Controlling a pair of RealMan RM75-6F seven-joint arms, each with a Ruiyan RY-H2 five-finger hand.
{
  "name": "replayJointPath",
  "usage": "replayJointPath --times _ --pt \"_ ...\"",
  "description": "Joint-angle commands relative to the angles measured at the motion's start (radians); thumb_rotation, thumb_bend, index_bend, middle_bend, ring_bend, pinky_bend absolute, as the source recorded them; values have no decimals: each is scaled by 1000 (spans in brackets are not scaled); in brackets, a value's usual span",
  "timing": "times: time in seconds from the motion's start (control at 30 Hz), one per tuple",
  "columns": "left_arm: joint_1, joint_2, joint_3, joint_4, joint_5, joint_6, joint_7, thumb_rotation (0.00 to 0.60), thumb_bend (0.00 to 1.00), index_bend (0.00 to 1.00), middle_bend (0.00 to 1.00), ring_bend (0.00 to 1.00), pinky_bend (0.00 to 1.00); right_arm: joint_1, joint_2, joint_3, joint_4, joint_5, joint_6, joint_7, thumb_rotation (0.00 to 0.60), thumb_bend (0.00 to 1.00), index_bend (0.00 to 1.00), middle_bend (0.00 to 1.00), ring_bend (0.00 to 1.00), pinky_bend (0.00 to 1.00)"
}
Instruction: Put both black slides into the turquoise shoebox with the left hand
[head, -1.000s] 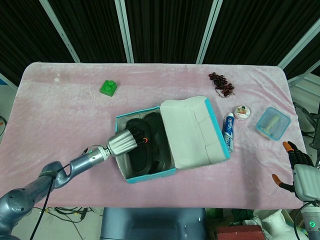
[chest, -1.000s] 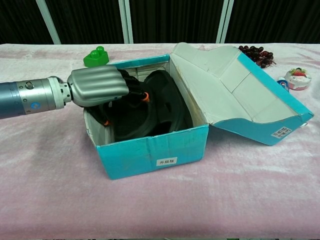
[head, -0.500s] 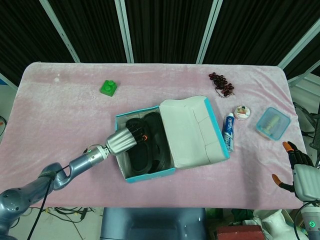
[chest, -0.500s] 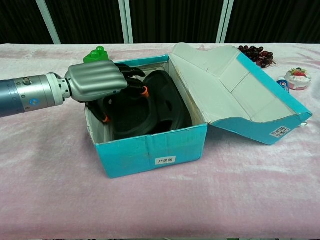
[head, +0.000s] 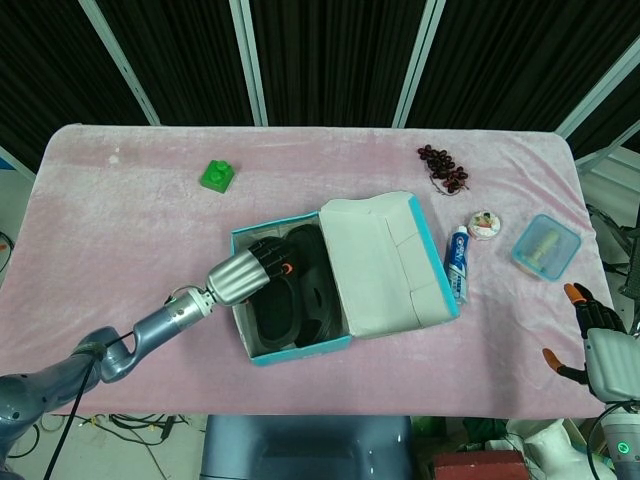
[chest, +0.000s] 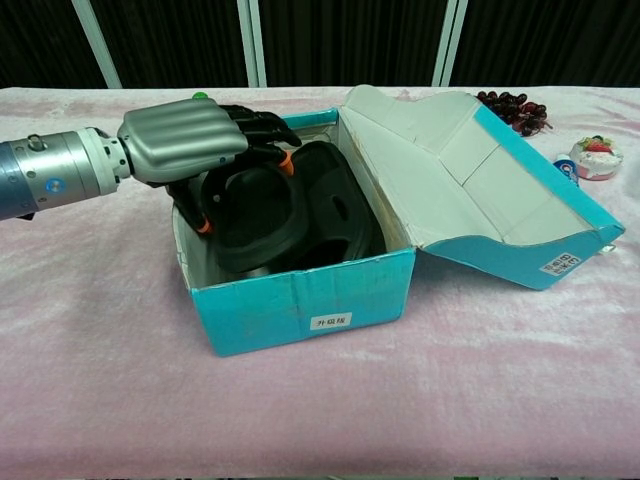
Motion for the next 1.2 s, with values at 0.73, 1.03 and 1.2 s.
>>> replayJointPath --times 0.73,1.03,1.2 --pt "-12 84 -16 -148 -10 -43 87 600 10 56 62 0 105 2 3 1 -5 9 -8 -2 600 141 0 44 121 149" --pt "-9 151 -22 -219 -3 -15 89 600 10 57 67 0 97 2 4 3 -5 13 -8 -1 600 140 0 45 121 150" --pt "4 206 -5 -256 7 -11 111 600 9 56 67 0 97 2 3 2 -6 14 -9 -5 600 142 0 46 121 150"
